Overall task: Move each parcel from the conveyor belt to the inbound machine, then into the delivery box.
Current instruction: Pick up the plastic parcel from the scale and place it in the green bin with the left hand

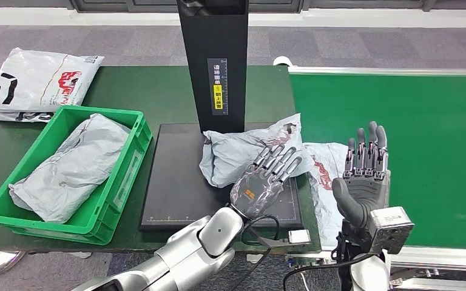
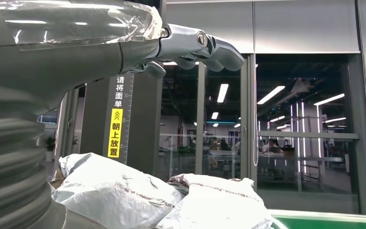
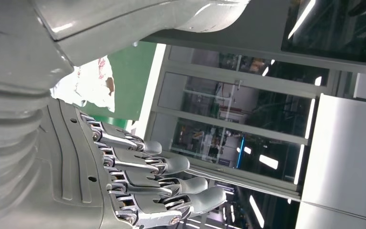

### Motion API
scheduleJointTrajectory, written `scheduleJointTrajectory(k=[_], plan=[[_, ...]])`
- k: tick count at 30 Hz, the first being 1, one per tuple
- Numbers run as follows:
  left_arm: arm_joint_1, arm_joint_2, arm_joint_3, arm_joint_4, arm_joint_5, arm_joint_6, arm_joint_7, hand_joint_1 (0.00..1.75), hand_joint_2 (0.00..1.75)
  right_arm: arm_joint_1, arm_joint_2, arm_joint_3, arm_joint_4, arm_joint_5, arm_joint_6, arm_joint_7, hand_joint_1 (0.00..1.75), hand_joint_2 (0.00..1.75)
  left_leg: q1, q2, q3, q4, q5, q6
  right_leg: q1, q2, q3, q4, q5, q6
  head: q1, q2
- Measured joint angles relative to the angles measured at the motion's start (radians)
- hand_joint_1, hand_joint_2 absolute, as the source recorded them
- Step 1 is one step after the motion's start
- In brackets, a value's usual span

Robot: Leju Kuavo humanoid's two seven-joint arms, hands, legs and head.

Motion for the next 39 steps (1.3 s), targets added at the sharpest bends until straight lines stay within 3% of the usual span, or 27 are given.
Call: scheduleJointTrajectory(k=[10,18,34,35,38,39], plan=[[-0.081,0.01,0.01,0.102,-0.04,-0.153,0.085,0.0,1.75,0.042,0.0,0.0,0.0,-0.01,0.001,-0.032,0.0,1.75,0.0,-0.001,-0.001,0.0,0.0,0.0,0.0,-0.001,0.0,0.0,0.0,0.0,0.0,0.0],[-0.159,0.037,0.083,0.231,-0.033,-0.27,0.151,0.0,1.75,0.04,0.0,0.0,0.007,-0.002,0.065,-0.025,0.0,1.75,0.0,-0.001,-0.001,0.0,0.001,0.0,0.0,-0.001,0.0,0.001,0.0,0.0,0.0,0.0],[-0.186,0.078,0.175,0.298,-0.037,-0.319,0.195,0.0,1.75,0.025,0.002,0.0,0.039,0.014,0.11,-0.025,0.0,1.75,0.0,-0.003,-0.001,0.0,0.002,0.0,0.0,-0.003,0.001,0.001,0.0,0.0,0.0,0.0],[-0.187,0.079,0.181,0.3,-0.039,-0.323,0.198,0.36,1.75,0.024,0.002,0.0,0.039,0.017,0.117,-0.024,0.0,1.75,0.0,-0.003,-0.001,0.0,0.002,0.0,0.0,-0.003,0.001,0.001,0.0,0.0,0.0,0.0],[-0.188,0.083,0.199,0.305,-0.046,-0.334,0.21,1.67,1.75,0.02,0.003,0.0,0.039,0.024,0.135,-0.021,0.0,1.75,0.0,-0.003,-0.001,0.0,0.002,0.0,0.0,-0.003,0.001,0.001,0.0,0.0,0.0,0.0],[-0.188,0.085,0.204,0.306,-0.048,-0.336,0.214,1.75,1.75,0.019,0.003,0.0,0.039,0.026,0.14,-0.02,0.0,1.75,0.0,-0.003,-0.001,0.0,0.002,0.0,0.0,-0.003,0.001,0.001,0.0,0.0,0.0,0.0]])
